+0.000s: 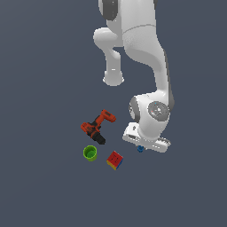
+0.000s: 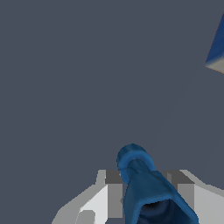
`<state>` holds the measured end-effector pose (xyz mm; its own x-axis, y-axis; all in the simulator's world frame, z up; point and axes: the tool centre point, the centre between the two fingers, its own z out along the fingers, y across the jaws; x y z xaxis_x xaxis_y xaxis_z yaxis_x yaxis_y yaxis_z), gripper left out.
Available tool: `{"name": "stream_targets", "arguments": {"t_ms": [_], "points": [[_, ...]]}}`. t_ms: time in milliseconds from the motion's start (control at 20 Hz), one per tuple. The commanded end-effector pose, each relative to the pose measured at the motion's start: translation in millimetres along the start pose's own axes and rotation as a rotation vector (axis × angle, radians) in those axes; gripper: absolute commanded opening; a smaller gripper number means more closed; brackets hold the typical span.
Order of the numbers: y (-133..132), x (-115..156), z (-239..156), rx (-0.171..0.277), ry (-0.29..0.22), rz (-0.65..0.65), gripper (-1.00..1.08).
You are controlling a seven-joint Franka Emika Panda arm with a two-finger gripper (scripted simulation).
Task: Pick up a designated object from a clutter of objects.
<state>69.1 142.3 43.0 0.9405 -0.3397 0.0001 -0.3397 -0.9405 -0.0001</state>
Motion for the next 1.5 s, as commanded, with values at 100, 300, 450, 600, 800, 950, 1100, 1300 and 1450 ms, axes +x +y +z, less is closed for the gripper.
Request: {"name": "stream_targets", "arguments": {"t_ms": [100, 300, 450, 600, 800, 950, 1100, 1300, 1450], "points": [[0, 0, 0, 0.0, 0.0, 0.0, -1.0], [3, -1, -2, 0.0, 0.0, 0.0, -1.0], [8, -2, -7, 0.0, 0.0, 0.0, -1.0], [17, -5, -15, 0.0, 0.0, 0.0, -1.0], [34, -10, -30, 0.0, 0.0, 0.0, -1.0], [51, -14, -45, 0.0, 0.0, 0.0, -1.0], [71, -20, -63, 0.0, 0.0, 0.0, -1.0], [100, -28, -90, 0.0, 0.0, 0.0, -1.0], [122, -34, -110, 0.001, 0.0, 0.0, -1.0]]}}
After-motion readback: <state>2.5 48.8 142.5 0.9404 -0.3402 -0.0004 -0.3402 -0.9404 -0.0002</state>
